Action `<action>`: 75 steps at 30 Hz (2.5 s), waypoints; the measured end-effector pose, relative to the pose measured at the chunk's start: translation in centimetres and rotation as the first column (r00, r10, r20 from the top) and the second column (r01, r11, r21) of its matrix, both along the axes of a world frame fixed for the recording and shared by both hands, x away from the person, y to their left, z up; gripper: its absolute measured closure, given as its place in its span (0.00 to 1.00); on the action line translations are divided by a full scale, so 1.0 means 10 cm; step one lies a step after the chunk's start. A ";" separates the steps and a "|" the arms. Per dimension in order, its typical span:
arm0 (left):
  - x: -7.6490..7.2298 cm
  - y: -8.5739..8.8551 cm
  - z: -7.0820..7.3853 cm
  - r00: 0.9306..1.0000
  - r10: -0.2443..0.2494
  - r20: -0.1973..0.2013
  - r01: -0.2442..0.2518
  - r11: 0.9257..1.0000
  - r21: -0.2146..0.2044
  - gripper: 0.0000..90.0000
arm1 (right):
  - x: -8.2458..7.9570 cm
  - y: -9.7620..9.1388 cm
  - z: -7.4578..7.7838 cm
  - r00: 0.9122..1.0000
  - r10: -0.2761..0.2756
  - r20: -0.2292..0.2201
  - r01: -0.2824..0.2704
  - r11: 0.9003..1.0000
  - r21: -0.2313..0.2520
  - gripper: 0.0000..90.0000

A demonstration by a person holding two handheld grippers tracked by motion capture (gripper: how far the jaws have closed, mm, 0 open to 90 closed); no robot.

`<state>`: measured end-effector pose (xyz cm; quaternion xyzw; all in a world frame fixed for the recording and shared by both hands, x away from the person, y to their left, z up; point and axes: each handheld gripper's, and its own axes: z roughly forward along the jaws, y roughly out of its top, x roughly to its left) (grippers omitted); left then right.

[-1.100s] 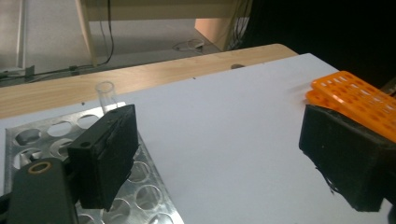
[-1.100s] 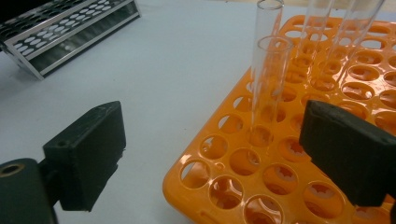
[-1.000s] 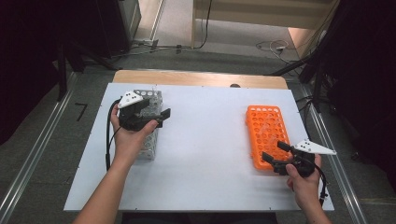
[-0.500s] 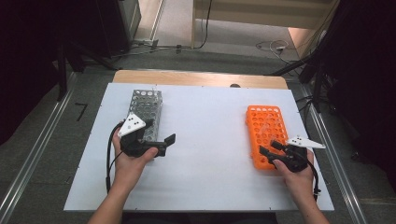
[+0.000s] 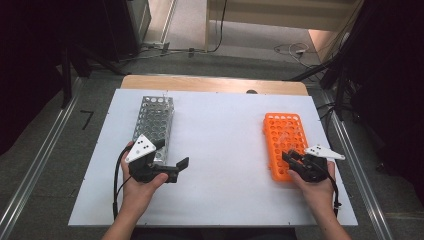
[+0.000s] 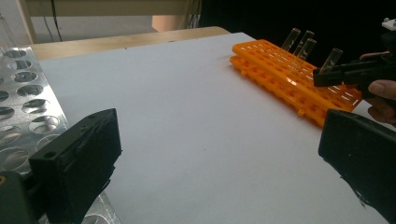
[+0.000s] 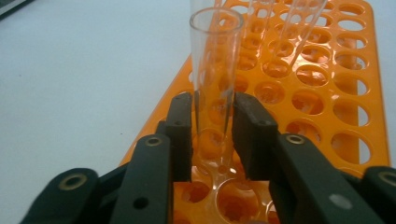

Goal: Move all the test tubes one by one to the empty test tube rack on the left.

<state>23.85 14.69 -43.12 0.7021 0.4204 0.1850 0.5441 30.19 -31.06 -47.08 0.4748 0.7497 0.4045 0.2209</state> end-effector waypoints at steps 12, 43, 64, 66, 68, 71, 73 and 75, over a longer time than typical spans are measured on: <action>-0.01 -0.05 0.00 1.000 -0.006 0.004 0.006 1.000 0.011 0.00 | -0.03 -0.03 0.08 1.000 0.008 0.030 -0.009 0.999 0.037 0.82; -0.03 -0.16 0.08 0.999 -0.043 0.019 0.043 0.999 0.005 0.00 | -0.12 0.68 0.55 0.950 0.301 0.080 -0.306 0.950 0.062 0.82; -0.07 -0.45 0.12 0.992 -0.121 0.028 0.121 0.993 0.010 0.00 | -0.36 1.02 0.45 0.894 0.444 0.050 -0.447 0.893 0.061 0.82; -0.07 -0.47 0.12 0.991 -0.128 0.027 0.127 0.992 0.014 0.00 | -0.38 1.06 0.44 0.889 0.456 0.049 -0.458 0.887 0.058 0.82; -0.08 -0.49 0.12 0.990 -0.134 0.029 0.134 0.991 0.013 0.00 | -0.39 1.10 0.43 0.883 0.466 0.046 -0.468 0.882 0.052 0.82; -0.09 -0.51 0.13 0.989 -0.145 0.033 0.144 0.989 0.011 0.00 | -0.41 1.15 0.41 0.876 0.481 0.043 -0.483 0.875 0.044 0.82; -0.09 -0.54 0.13 0.988 -0.154 0.032 0.154 0.988 0.007 0.00 | -0.43 1.19 0.39 0.869 0.493 0.040 -0.495 0.868 0.038 0.82; -0.10 -0.55 0.13 0.986 -0.161 0.032 0.161 0.987 0.004 0.00 | -0.44 1.22 0.38 0.863 0.503 0.040 -0.505 0.863 0.033 0.82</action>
